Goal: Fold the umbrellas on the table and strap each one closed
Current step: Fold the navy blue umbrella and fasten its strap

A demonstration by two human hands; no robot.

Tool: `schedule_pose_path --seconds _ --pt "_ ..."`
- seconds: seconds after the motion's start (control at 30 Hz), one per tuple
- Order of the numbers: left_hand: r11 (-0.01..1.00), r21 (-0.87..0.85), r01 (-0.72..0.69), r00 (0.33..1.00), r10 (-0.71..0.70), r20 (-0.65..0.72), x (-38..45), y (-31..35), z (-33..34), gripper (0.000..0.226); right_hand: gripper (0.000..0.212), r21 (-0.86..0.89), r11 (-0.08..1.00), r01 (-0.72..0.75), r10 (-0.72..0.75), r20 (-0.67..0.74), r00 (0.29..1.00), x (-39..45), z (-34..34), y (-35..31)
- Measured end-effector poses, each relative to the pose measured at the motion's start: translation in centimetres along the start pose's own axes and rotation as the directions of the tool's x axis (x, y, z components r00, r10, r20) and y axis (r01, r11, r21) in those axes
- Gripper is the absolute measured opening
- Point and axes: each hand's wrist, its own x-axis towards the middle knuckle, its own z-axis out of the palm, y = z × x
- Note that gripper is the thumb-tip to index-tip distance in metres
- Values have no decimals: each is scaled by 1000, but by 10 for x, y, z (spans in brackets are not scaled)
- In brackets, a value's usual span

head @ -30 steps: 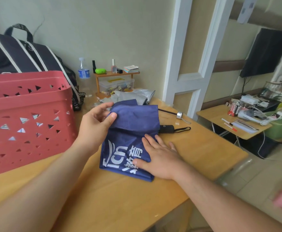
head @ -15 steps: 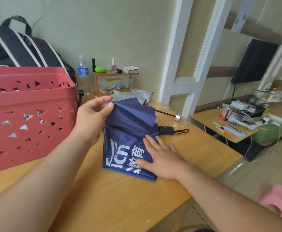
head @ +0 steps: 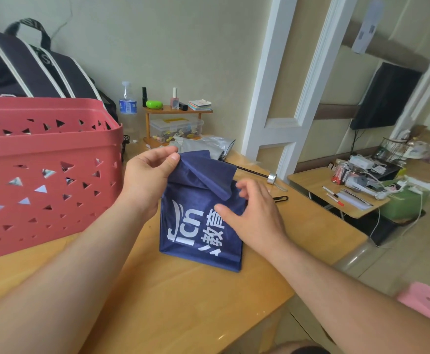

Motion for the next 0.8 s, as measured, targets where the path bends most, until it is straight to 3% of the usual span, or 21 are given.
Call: schedule_pose_path --seconds 0.07,0.2,0.3,0.43,0.57,0.63,0.8 --pt "1000 14 -10 1000 10 9 0 -1 -1 16 56 1 999 42 -42 2 999 12 1 -9" --pt "992 96 -85 995 79 63 1 -1 -8 20 7 -41 985 169 -172 -111 979 44 -19 -17" --pt "896 364 -254 960 189 206 1 4 -18 31 5 -115 965 235 -253 -174 952 66 -55 -24" --pt "686 612 -394 906 177 384 -3 23 -25 33 6 -237 911 338 -361 -59 931 56 -75 -24" --pt "646 633 -427 898 217 384 -7 38 -31 21 5 -250 877 411 -426 -9 905 26 -65 -10" --pt "578 671 -464 881 226 415 -9 40 -37 18 5 -231 865 444 -454 15 891 9 -54 -2" --pt "334 673 -660 731 74 679 -21 34 -57 23 8 -176 836 520 -511 96 854 -23 -26 12"
